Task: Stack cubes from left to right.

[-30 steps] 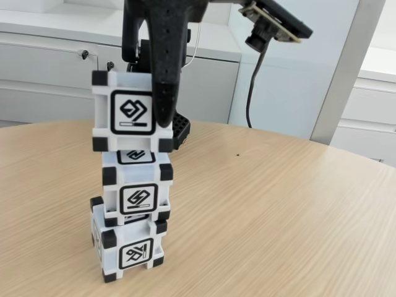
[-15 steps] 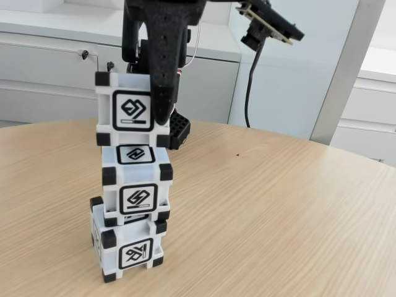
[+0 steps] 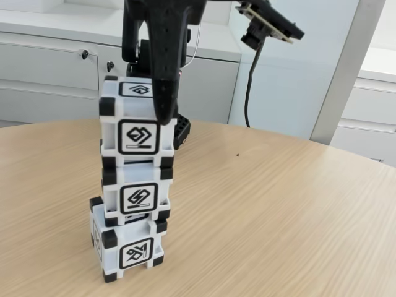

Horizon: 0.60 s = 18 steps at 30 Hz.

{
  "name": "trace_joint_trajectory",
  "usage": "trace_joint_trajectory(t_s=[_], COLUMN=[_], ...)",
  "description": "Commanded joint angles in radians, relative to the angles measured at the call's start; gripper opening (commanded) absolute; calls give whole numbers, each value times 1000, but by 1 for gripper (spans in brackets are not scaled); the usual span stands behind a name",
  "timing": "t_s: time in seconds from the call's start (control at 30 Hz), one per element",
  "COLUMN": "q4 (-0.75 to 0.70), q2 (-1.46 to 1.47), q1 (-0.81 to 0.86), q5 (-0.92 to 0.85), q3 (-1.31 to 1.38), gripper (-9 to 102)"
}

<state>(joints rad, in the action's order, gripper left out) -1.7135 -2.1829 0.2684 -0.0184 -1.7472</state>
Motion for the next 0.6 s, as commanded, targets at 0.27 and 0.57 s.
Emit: trace_joint_trajectory(t_s=[0.27, 0.57], q4=[-14, -9], q2=[-25, -150], q1=[-11, -28], q5=[0, -28], q3=[25, 26], gripper=[39, 42])
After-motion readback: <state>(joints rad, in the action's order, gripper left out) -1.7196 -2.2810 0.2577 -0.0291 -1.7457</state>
